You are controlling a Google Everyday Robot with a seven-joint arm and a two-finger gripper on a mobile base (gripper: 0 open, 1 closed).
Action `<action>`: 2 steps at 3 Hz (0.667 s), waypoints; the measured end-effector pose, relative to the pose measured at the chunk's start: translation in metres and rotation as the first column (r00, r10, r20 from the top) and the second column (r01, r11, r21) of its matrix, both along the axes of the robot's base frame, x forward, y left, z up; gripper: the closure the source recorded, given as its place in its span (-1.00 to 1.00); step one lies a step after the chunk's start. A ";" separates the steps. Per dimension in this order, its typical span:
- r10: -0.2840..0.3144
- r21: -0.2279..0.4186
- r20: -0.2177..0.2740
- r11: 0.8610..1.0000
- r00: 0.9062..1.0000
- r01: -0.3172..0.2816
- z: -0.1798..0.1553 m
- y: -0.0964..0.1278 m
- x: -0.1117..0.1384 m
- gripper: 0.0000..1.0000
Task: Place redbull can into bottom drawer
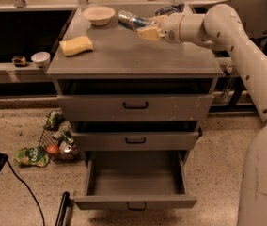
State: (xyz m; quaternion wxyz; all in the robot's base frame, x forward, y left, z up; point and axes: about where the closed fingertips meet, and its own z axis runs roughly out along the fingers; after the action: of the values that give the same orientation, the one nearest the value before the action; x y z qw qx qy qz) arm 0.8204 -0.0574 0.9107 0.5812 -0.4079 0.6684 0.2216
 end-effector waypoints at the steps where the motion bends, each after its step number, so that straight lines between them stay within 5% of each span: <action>1: 0.039 -0.008 0.005 0.999 0.999 -0.039 0.000 0.008 -0.003 1.00; 2: 0.185 -0.054 0.022 0.982 0.983 -0.183 0.010 0.032 -0.043 1.00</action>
Offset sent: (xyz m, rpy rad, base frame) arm -0.1185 0.0585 0.0137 -0.1522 -0.0444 0.4504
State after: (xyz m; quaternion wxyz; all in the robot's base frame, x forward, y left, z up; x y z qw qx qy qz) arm 0.7773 -0.0252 0.9202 0.5564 -0.4858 0.6255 0.2513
